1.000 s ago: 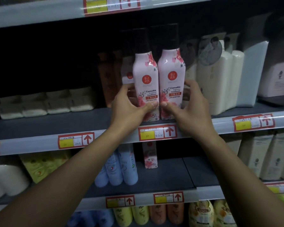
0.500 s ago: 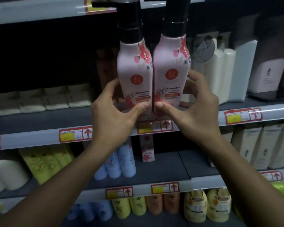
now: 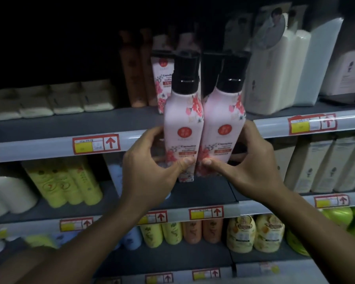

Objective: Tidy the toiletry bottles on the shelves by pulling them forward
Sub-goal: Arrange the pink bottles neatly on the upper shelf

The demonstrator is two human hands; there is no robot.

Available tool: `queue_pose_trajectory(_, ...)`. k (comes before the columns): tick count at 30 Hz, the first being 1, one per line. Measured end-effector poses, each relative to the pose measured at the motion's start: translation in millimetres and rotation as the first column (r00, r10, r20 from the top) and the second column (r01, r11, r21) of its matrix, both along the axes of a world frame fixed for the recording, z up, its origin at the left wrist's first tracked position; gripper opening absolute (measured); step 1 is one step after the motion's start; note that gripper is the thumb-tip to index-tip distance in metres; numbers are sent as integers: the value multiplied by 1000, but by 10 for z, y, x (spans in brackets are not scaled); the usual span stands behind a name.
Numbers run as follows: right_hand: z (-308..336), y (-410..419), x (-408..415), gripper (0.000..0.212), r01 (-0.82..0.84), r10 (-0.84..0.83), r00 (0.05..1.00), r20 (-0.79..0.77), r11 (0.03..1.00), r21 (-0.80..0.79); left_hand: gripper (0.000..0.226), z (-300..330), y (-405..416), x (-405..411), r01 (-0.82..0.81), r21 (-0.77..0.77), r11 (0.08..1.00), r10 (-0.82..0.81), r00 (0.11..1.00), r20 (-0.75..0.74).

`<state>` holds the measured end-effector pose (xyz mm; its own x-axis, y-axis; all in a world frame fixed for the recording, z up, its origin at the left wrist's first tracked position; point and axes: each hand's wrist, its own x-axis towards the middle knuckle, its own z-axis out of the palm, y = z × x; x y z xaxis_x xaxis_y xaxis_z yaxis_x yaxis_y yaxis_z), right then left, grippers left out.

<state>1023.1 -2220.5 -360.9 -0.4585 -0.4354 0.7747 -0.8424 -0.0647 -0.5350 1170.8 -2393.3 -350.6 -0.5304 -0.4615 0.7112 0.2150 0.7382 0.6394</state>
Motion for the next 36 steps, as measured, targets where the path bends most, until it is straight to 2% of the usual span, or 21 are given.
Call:
queue_pose_trajectory(11, -717, 23, -48, 87, -61, 0, 984, 177, 940, 336, 69, -968, -159, 39, -2, 85, 996, -19, 970, 244)
queue_pose_trajectory(16, -1054, -4, -168, 89, -57, -32, 983, 182, 886, 460, 67, -1333, -213, -29, 10, 142, 990, -56, 946, 319)
queue_pose_trajectory(19, -1181, -30, -268, 95, -20, -42, 993, 106, 852, 523, 65, -1455, -257, -107, 22, 167, 986, -78, 940, 332)
queue_pose_trajectory(23, -1156, -136, -335, 98, 14, -45, 998, 50, 866, 500, 70, -1571, -333, -270, 13, 225, 974, -74, 961, 265)
queue_pose_trajectory(28, -1159, -253, -390, 93, 48, -91, 993, 71, 886, 462, 74, -1559, -329, -413, -32, 246, 969, -21, 978, 209)
queue_pose_trajectory(32, -1186, -330, -421, 88, 65, -123, 986, 110, 902, 427, 69, -1559, -276, -492, -55, 269, 962, -5, 976, 216)
queue_pose_trajectory(36, -1217, -354, -506, 83, 56, -150, 973, 172, 886, 459, 67, -1582, -231, -590, -94, 293, 952, 17, 967, 256)
